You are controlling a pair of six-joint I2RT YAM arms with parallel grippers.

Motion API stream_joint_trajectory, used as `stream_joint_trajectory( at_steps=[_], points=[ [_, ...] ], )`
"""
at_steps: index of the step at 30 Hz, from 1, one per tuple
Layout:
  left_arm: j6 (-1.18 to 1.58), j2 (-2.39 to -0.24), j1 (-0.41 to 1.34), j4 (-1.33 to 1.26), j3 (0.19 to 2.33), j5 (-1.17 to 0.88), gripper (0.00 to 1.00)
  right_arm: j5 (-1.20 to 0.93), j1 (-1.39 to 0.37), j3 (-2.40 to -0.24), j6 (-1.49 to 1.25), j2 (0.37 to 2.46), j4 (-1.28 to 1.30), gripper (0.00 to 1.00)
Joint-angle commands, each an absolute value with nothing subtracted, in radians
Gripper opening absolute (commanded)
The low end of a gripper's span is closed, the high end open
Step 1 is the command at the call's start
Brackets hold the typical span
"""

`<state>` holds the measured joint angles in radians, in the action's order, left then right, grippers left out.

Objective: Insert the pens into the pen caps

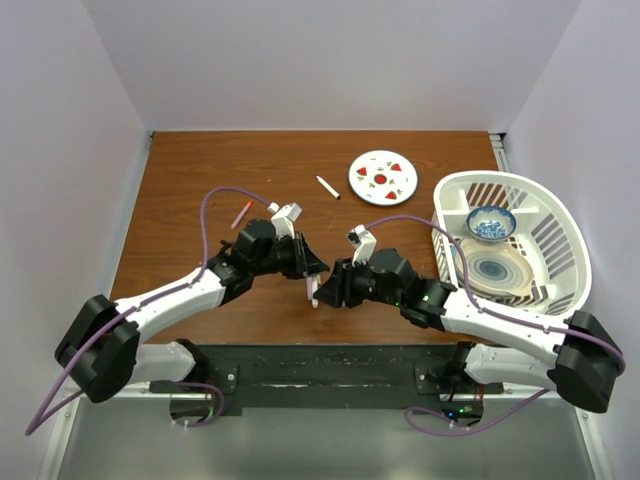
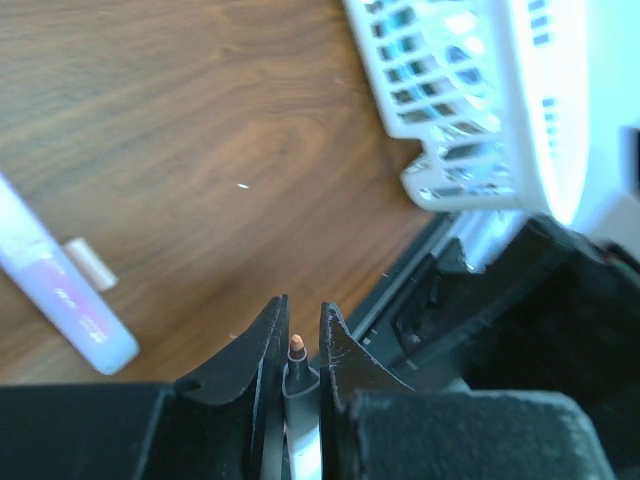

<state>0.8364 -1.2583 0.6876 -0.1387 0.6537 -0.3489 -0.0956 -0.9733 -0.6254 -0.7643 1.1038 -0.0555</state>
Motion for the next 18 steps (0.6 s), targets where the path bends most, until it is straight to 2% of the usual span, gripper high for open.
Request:
stream_joint_trajectory(
  at_steps=[1, 9, 12, 13, 14, 16, 17, 18],
  points=[
    [0.873, -1.164, 0.686, -0.254, 0.623, -0.455, 0.00, -0.150, -0.974, -0.562, -0.793, 1.036, -0.170, 0.48],
    [0.988, -1.109, 0.687, -0.435, 0.569, -0.528, 0.00, -0.255, -0.974, -0.525, -0.847, 1.069, -0.331, 0.48],
    [1.003, -1.092, 0.687, -0.454, 0.557, -0.520, 0.00, -0.273, -0.974, -0.512, -0.874, 1.083, -0.393, 0.44],
    [1.002, -1.089, 0.687, -0.456, 0.555, -0.517, 0.00, -0.272, -0.974, -0.509, -0.880, 1.085, -0.405, 0.41],
    [1.003, -1.082, 0.687, -0.454, 0.551, -0.515, 0.00, -0.267, -0.974, -0.503, -0.885, 1.081, -0.428, 0.27],
    [1.003, -1.077, 0.687, -0.453, 0.546, -0.511, 0.00, -0.262, -0.974, -0.479, -0.903, 1.074, -0.455, 0.05],
    [1.000, -1.069, 0.687, -0.446, 0.548, -0.506, 0.00, -0.256, -0.974, -0.471, -0.908, 1.062, -0.466, 0.00],
    [0.993, -1.066, 0.687, -0.410, 0.552, -0.491, 0.04, -0.236, -0.974, -0.457, -0.917, 1.051, -0.465, 0.00]
  ],
)
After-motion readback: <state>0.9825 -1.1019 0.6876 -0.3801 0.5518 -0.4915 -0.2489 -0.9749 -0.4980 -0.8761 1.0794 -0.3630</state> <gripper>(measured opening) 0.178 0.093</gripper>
